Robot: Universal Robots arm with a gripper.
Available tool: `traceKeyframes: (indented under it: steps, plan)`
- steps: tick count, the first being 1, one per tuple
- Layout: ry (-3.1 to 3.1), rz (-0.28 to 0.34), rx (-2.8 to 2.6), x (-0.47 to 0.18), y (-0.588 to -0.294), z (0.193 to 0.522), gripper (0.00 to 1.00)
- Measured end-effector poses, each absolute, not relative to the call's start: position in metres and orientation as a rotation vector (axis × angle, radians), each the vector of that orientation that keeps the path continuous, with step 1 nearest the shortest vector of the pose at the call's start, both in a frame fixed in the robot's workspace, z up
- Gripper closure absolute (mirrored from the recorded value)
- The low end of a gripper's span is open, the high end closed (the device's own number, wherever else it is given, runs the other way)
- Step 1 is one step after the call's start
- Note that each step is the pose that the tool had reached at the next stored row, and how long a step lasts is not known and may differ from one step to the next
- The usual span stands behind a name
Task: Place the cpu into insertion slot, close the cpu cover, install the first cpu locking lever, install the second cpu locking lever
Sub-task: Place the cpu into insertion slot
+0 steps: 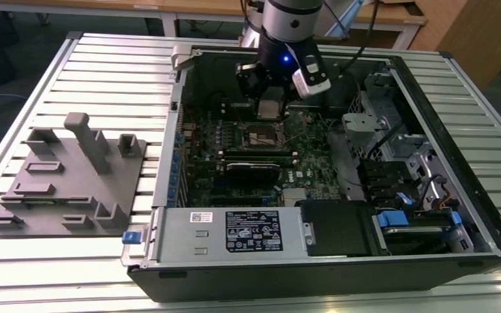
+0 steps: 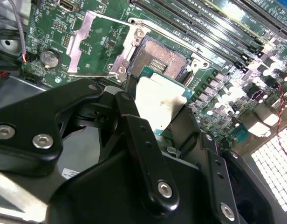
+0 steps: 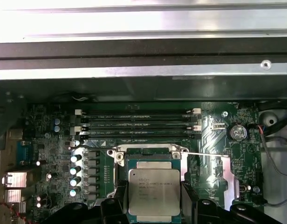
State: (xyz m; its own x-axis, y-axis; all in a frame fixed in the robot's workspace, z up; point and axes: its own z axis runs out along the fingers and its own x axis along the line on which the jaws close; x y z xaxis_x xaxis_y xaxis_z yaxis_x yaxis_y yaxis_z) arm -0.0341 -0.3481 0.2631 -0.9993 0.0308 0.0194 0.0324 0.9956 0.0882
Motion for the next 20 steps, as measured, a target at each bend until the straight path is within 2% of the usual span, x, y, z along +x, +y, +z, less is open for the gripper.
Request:
traceKeyframes:
  steps: [20]
  plan:
    - [-3.12,-0.138,-0.049,-0.0345,-0.3481,0.2597,0.46]
